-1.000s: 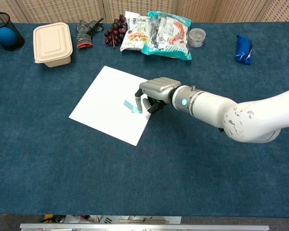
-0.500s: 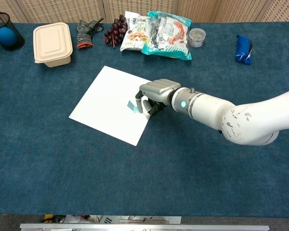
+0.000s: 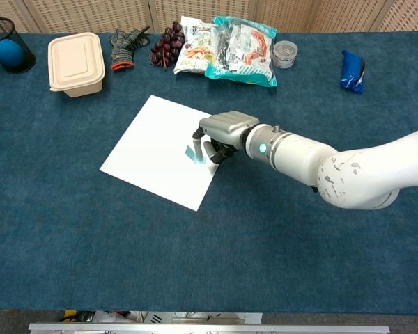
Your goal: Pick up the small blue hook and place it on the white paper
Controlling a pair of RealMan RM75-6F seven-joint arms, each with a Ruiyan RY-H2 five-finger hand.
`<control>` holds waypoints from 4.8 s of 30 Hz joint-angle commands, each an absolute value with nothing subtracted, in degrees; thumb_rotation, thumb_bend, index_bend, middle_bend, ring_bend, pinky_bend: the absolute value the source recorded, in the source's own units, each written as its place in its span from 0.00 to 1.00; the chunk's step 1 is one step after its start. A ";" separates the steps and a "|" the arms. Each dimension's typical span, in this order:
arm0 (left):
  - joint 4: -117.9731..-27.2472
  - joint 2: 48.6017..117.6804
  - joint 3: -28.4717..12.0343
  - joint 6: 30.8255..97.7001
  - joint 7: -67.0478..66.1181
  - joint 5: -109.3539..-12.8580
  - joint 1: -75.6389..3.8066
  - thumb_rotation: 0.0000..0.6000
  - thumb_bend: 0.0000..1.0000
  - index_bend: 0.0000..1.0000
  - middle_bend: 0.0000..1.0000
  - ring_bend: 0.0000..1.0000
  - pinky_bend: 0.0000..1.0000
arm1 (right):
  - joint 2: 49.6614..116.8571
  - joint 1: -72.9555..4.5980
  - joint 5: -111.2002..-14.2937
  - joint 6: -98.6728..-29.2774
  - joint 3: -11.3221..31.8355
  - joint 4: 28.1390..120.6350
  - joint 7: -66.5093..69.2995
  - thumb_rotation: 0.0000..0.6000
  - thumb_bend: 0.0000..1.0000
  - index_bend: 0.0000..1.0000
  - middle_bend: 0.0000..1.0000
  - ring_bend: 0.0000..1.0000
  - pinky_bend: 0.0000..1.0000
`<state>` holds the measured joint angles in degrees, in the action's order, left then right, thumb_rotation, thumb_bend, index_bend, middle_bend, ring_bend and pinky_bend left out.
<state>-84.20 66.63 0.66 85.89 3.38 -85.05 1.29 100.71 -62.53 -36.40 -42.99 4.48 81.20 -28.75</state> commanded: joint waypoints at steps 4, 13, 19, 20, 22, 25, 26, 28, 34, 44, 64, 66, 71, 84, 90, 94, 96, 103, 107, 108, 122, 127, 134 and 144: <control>-84.05 66.58 0.69 86.09 3.64 -85.00 1.51 1.00 0.36 0.28 0.27 0.29 0.19 | 101.31 -62.80 -35.86 -43.17 4.31 80.65 -29.47 1.00 0.84 0.47 1.00 1.00 1.00; -83.78 66.72 0.66 86.02 3.81 -85.15 1.45 1.00 0.36 0.28 0.27 0.29 0.19 | 100.90 -62.51 -36.06 -43.48 4.62 81.35 -29.22 1.00 0.84 0.47 1.00 1.00 1.00; -83.74 66.73 0.65 86.02 3.84 -85.20 1.45 1.00 0.36 0.28 0.27 0.29 0.19 | 101.49 -62.54 -35.67 -43.47 5.13 80.18 -28.99 1.00 0.84 0.47 1.00 1.00 1.00; -83.73 66.71 0.63 86.05 3.89 -85.15 1.49 1.00 0.36 0.28 0.27 0.29 0.19 | 101.62 -62.53 -35.65 -43.47 5.28 80.02 -28.86 1.00 0.84 0.47 1.00 1.00 1.00; -83.69 66.68 0.60 86.08 3.96 -85.03 1.56 1.00 0.36 0.28 0.27 0.29 0.19 | 101.83 -62.59 -35.50 -43.34 5.39 79.63 -28.87 1.00 0.84 0.47 1.00 1.00 1.00; -83.65 66.65 0.63 86.04 3.98 -85.02 1.59 1.00 0.36 0.28 0.27 0.29 0.19 | 102.11 -62.83 -35.10 -43.02 5.14 79.25 -29.41 1.00 0.84 0.47 1.00 1.00 1.00; -83.63 66.67 0.63 86.05 3.99 -85.03 1.60 1.00 0.36 0.28 0.27 0.29 0.19 | 102.18 -62.87 -35.01 -42.97 5.08 79.22 -29.53 1.00 0.84 0.47 1.00 1.00 1.00; -83.57 66.72 0.62 86.08 4.02 -85.06 1.61 1.00 0.36 0.28 0.27 0.29 0.19 | 102.31 -62.93 -34.85 -42.99 4.94 79.24 -29.80 1.00 0.84 0.47 1.00 1.00 1.00; -83.43 66.75 0.64 86.10 4.18 -85.10 1.66 1.00 0.36 0.28 0.27 0.29 0.19 | 102.15 -62.82 -34.84 -43.37 5.08 79.69 -29.89 1.00 0.84 0.47 1.00 1.00 1.00; -83.31 66.80 0.65 86.11 4.30 -85.23 1.66 1.00 0.36 0.28 0.27 0.29 0.19 | 102.17 -62.71 -35.44 -43.22 5.10 80.59 -29.68 1.00 0.84 0.47 1.00 1.00 1.00; -83.00 66.98 0.66 86.00 4.52 -85.36 1.63 1.00 0.36 0.28 0.27 0.29 0.19 | 101.29 -61.68 -36.26 -44.22 3.95 81.90 -29.99 1.00 0.84 0.47 1.00 1.00 1.00; -82.97 67.00 0.69 85.98 4.53 -85.31 1.68 1.00 0.36 0.28 0.27 0.29 0.19 | 101.35 -61.67 -36.10 -44.13 3.85 81.65 -30.13 1.00 0.84 0.47 1.00 1.00 1.00; -82.95 66.99 0.68 85.96 4.52 -85.19 1.74 1.00 0.36 0.28 0.27 0.29 0.19 | 101.39 -61.49 -36.23 -44.07 4.16 81.60 -29.77 1.00 0.85 0.47 1.00 1.00 1.00; -83.08 66.99 0.63 85.88 4.28 -85.32 1.58 1.00 0.36 0.28 0.27 0.29 0.19 | 100.71 -61.05 -36.29 -44.29 4.09 81.63 -29.88 1.00 0.84 0.47 1.00 1.00 1.00; -83.16 66.98 0.64 85.75 4.19 -85.25 1.54 1.00 0.36 0.28 0.27 0.29 0.19 | 100.59 -60.75 -36.36 -44.30 4.02 81.62 -29.74 1.00 0.84 0.47 1.00 1.00 1.00; -83.24 66.99 0.65 85.65 4.07 -85.26 1.48 1.00 0.36 0.28 0.27 0.29 0.19 | 100.51 -60.58 -36.48 -44.30 4.08 81.57 -29.61 1.00 0.84 0.47 1.00 1.00 1.00; -83.29 66.95 0.66 85.61 3.99 -85.25 1.46 1.00 0.36 0.28 0.27 0.29 0.19 | 100.47 -60.49 -36.56 -44.41 4.16 81.45 -29.55 1.00 0.84 0.47 1.00 1.00 1.00; -83.44 66.80 0.58 85.55 3.84 -85.11 1.41 1.00 0.36 0.28 0.27 0.29 0.19 | 99.95 -60.15 -36.77 -44.48 5.09 81.45 -28.56 1.00 0.84 0.47 1.00 1.00 1.00; -83.60 66.65 0.44 85.76 3.83 -85.04 1.44 1.00 0.36 0.28 0.27 0.29 0.19 | 98.49 -59.33 -37.59 -45.28 6.14 82.70 -27.00 1.00 0.84 0.47 1.00 1.00 1.00; -83.61 66.62 0.41 85.78 3.82 -85.00 1.45 1.00 0.36 0.28 0.27 0.29 0.19 | 97.87 -59.00 -37.93 -45.66 6.39 83.23 -26.55 1.00 0.84 0.47 1.00 1.00 1.00; -83.54 68.12 -1.11 85.70 3.39 -84.27 0.46 1.00 0.36 0.28 0.27 0.29 0.19 | 81.86 -42.24 -54.21 -69.55 2.20 96.57 -20.10 1.00 0.39 0.47 0.90 0.95 1.00; -84.18 68.50 -1.49 84.44 2.93 -84.41 -0.78 1.00 0.36 0.28 0.27 0.29 0.18 | 76.21 -34.19 -58.71 -78.17 -0.77 99.68 -17.46 1.00 0.29 0.47 0.72 0.74 0.95; -85.29 68.86 -1.57 82.64 1.72 -84.50 -2.25 1.00 0.36 0.25 0.25 0.22 0.13 | 71.10 -24.25 -62.51 -87.14 -3.55 100.90 -14.21 1.00 0.29 0.33 0.48 0.45 0.64; -88.38 68.65 -1.50 83.23 -1.08 -85.26 -2.83 1.00 0.36 0.22 0.24 0.21 0.11 | 70.34 -14.36 -67.56 -94.04 -5.44 99.55 -13.44 1.00 0.20 0.19 0.33 0.27 0.44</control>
